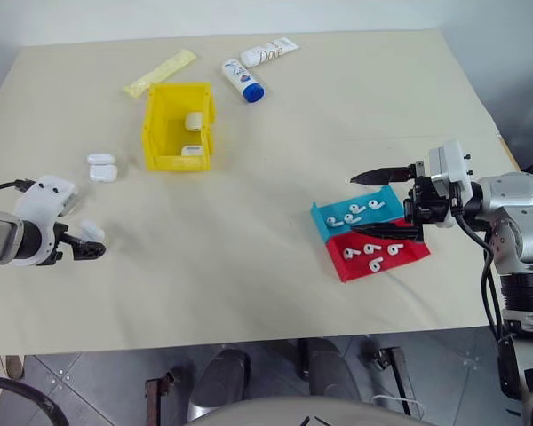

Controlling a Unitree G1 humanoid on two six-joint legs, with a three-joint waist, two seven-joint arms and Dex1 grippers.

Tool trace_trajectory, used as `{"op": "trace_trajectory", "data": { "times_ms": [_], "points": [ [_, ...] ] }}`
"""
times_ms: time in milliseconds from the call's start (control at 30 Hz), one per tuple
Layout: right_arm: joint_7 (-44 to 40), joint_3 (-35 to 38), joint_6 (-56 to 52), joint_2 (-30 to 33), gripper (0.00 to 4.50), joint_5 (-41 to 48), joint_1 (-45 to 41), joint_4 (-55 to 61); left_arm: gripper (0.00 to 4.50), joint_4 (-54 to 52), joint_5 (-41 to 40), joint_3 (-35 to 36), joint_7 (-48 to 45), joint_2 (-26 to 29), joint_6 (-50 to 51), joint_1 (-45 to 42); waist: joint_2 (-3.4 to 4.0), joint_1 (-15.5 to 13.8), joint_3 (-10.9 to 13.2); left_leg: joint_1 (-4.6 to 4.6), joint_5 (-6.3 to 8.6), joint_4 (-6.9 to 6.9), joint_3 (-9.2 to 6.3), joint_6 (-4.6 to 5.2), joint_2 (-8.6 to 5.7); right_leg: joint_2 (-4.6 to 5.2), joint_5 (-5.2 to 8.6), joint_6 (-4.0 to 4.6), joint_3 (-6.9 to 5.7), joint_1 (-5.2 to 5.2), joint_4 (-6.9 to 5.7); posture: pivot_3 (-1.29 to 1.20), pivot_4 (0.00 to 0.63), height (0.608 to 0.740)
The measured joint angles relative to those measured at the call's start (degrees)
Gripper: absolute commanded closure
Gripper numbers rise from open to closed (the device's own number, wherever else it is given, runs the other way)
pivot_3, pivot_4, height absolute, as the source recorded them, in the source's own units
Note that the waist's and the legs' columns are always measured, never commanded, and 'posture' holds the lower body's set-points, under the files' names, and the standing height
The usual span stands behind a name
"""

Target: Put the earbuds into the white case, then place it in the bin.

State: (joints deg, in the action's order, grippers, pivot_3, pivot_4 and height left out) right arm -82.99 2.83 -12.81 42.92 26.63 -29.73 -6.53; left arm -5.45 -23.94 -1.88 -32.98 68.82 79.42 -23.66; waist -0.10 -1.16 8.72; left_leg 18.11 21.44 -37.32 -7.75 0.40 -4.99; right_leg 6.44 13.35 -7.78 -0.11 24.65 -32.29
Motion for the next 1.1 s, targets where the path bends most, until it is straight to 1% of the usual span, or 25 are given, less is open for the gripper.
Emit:
{"op": "trace_trajectory", "data": {
  "times_ms": [100,367,633,733,833,867,967,1100],
  "points": [
    [0.3,0.1,-0.1,0.3,0.0,0.0,0.9,0.6,0.04,3.2,1.4,-3.7,-2.1,0.0,-2.6,-2.4,-0.01,0.0,0.0,0.01,0.0,0.0,0.0,0.01,-0.01,0.0,0.0,0.0,0.0,0.01,-0.01,0.0,0.15,0.74],
    [2.3,1.4,-1.4,1.6,0.0,0.7,3.6,3.6,0.04,9.1,5.5,-10.6,-7.1,0.0,-7.1,-7.1,-0.05,-0.1,0.0,0.02,-0.02,-0.04,0.03,0.05,-0.06,0.02,0.0,0.0,0.03,0.03,-0.07,0.0,0.15,0.74],
    [3.6,2.3,-2.4,2.1,0.0,1.4,4.8,5.4,0.04,11.9,9.0,-15.0,-13.3,0.8,-8.9,-9.6,-0.05,0.0,0.0,-0.02,-0.02,-0.04,0.17,0.1,-0.09,0.0,0.0,-0.01,0.16,0.08,-0.13,0.0,0.15,0.74],
    [3.9,2.4,-2.5,2.6,0.0,1.5,5.4,5.8,0.66,12.9,9.8,-15.6,-15.3,1.0,-8.9,-9.9,-0.05,0.1,0.0,-0.02,-0.02,-0.03,0.29,0.11,-0.08,-0.02,0.0,-0.01,0.24,0.13,-0.15,0.0,0.15,0.74],
    [4.3,2.4,-2.5,2.7,0.0,1.5,5.3,5.8,1.63,13.2,9.9,-16.1,-16.7,1.0,-8.8,-10.0,-0.05,0.2,0.0,-0.04,-0.02,-0.02,0.33,0.12,-0.06,-0.03,0.0,-0.01,0.27,0.13,-0.17,0.0,0.15,0.74],
    [4.4,2.4,-2.5,2.7,0.0,1.6,5.3,5.8,1.69,13.3,10.1,-16.1,-16.9,1.0,-8.8,-10.0,-0.04,0.3,0.0,-0.05,-0.02,-0.03,0.34,0.12,-0.04,-0.04,0.0,-0.01,0.28,0.13,-0.17,0.0,0.15,0.74],
    [4.5,2.4,-2.5,2.8,0.0,1.6,5.3,5.8,1.69,13.7,10.4,-15.9,-17.5,1.0,-8.6,-9.9,-0.04,0.4,0.0,-0.05,-0.02,-0.02,0.35,0.12,-0.05,-0.04,0.0,-0.01,0.3,0.14,-0.18,0.0,0.15,0.74],
    [4.6,2.4,-2.5,3.4,0.0,1.6,5.2,5.8,1.69,13.3,10.4,-13.7,-17.5,0.8,-8.4,-8.6,-0.04,0.7,0.0,-0.04,-0.02,-0.02,0.37,0.12,-0.02,-0.05,0.0,-0.01,0.33,0.19,-0.2,0.0,0.15,0.74]
  ]
}}
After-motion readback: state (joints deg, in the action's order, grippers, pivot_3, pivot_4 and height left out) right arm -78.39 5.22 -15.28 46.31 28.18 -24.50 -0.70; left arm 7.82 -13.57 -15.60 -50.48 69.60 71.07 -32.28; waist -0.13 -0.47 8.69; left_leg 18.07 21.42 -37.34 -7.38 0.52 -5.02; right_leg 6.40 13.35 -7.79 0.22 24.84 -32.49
